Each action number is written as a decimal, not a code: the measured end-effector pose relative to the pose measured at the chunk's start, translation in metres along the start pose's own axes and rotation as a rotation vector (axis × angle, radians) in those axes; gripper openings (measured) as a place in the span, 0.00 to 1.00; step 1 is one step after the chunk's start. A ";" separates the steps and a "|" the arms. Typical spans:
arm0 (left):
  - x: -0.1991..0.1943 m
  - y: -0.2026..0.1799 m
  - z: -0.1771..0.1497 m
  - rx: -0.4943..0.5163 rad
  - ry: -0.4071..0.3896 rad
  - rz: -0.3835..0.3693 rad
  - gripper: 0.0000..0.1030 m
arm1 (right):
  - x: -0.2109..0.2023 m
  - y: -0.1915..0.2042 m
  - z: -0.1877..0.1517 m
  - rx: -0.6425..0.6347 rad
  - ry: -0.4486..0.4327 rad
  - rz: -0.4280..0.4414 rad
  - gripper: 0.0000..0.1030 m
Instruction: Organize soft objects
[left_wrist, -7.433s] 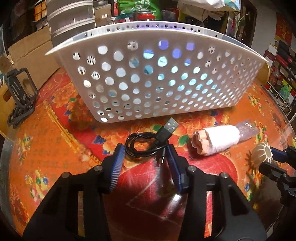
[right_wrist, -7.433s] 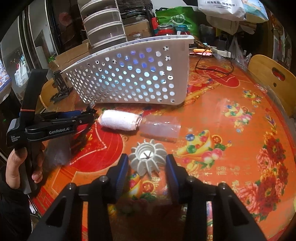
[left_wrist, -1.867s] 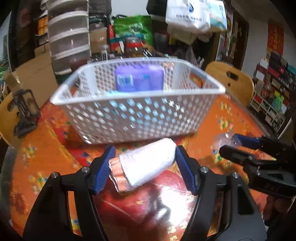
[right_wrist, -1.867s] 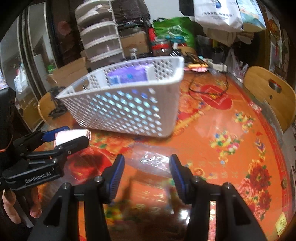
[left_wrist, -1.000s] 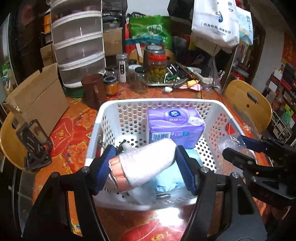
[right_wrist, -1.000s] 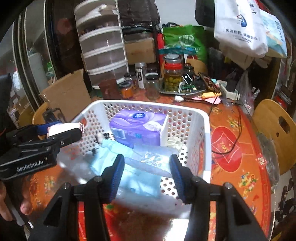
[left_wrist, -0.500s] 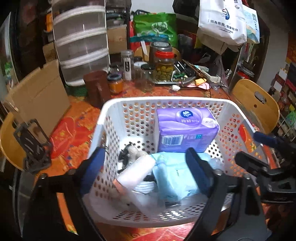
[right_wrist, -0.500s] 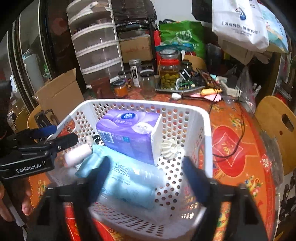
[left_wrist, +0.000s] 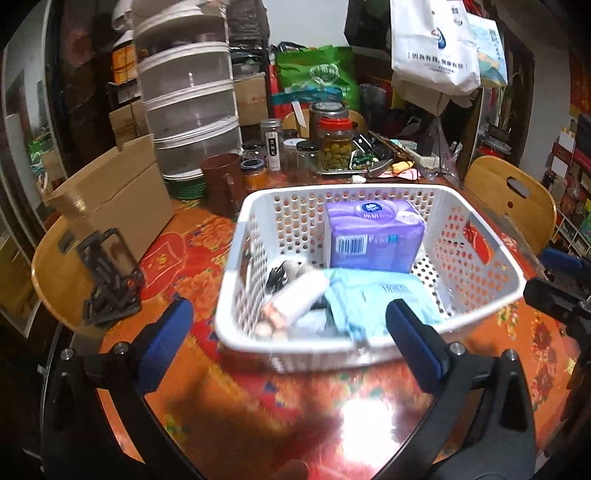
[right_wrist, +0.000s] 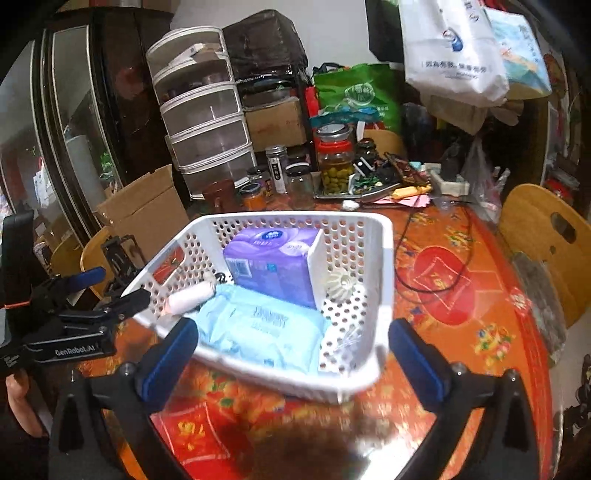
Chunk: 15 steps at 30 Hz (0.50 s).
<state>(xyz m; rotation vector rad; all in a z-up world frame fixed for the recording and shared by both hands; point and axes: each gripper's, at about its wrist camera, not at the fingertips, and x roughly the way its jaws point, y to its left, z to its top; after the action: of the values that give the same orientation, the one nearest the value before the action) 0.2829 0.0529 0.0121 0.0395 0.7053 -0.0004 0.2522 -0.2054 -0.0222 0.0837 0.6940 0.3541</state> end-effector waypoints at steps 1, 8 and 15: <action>-0.012 0.002 -0.007 -0.005 -0.015 -0.013 1.00 | -0.009 0.004 -0.006 -0.006 -0.004 -0.020 0.99; -0.090 0.005 -0.050 -0.010 -0.056 -0.007 1.00 | -0.073 0.026 -0.053 -0.024 -0.059 -0.064 0.99; -0.171 0.000 -0.084 -0.026 -0.113 -0.009 1.00 | -0.136 0.043 -0.092 0.000 -0.069 -0.090 0.99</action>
<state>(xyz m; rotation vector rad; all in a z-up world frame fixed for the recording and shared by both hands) 0.0985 0.0540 0.0593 0.0116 0.5924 -0.0019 0.0841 -0.2159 -0.0008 0.0643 0.6278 0.2640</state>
